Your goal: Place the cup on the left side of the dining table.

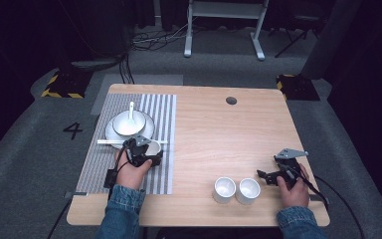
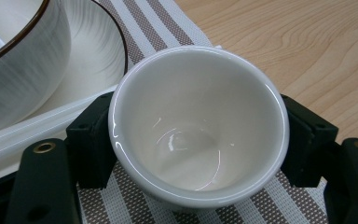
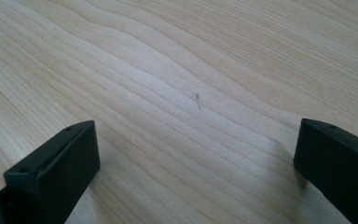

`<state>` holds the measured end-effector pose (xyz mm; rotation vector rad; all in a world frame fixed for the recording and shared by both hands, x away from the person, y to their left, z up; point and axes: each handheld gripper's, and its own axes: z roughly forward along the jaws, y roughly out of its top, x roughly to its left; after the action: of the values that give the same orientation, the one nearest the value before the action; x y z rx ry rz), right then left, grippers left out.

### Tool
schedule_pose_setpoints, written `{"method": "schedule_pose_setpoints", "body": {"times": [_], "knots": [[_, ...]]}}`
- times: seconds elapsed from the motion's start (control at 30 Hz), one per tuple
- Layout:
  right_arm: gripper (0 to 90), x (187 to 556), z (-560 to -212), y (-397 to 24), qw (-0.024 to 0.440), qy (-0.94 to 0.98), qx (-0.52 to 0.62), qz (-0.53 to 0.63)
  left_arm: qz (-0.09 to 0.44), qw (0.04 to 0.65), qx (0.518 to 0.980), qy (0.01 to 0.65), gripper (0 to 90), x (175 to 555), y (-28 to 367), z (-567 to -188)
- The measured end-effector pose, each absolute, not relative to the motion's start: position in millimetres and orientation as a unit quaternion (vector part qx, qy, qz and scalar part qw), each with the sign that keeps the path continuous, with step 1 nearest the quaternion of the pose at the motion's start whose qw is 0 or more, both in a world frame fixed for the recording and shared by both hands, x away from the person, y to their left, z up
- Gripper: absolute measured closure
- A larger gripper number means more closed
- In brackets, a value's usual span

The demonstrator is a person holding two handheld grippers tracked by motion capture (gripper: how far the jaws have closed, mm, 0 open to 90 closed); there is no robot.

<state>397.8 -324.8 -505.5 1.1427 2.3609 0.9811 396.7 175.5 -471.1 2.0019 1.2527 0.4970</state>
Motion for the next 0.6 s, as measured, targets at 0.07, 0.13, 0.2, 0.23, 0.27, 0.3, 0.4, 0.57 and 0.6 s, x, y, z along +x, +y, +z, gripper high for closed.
{"method": "schedule_pose_setpoints", "body": {"times": [0.07,0.13,0.2,0.23,0.27,0.3,0.4,0.57,0.6], "knots": [[0.4,397.9,-505.5,-324.8,0.17,0.831,0.402,0.345,0.196,0.356,0.775,0.484,25.1,396.2,175.5,-470.8],[0.4,397.9,-505.5,-324.8,0.17,0.831,0.402,0.345,0.199,0.357,0.773,0.486,24.3,395.7,175.6,-470.2],[0.4,397.9,-505.5,-324.8,0.17,0.831,0.402,0.345,0.202,0.359,0.77,0.487,22.5,395.2,176.2,-469.2],[0.4,397.9,-505.5,-324.8,0.17,0.831,0.402,0.345,0.204,0.36,0.77,0.486,21.8,394.5,176.7,-468.2],[0.4,397.9,-505.5,-324.8,0.17,0.831,0.402,0.345,0.206,0.361,0.768,0.487,20.5,393.7,176.9,-467.1],[0.4,397.9,-505.5,-324.8,0.17,0.831,0.402,0.345,0.207,0.362,0.768,0.486,20.5,393.0,177.2,-466.1],[0.4,397.9,-505.5,-324.8,0.17,0.831,0.402,0.345,0.212,0.366,0.767,0.483,20.3,389.4,177.8,-461.9],[0.4,397.8,-505.5,-324.8,0.17,0.831,0.402,0.345,0.224,0.374,0.765,0.474,17.3,380.1,180.5,-453.9],[0.4,397.9,-505.5,-324.8,0.17,0.831,0.402,0.345,0.226,0.378,0.764,0.472,17.1,377.7,181.2,-452.4]]}}
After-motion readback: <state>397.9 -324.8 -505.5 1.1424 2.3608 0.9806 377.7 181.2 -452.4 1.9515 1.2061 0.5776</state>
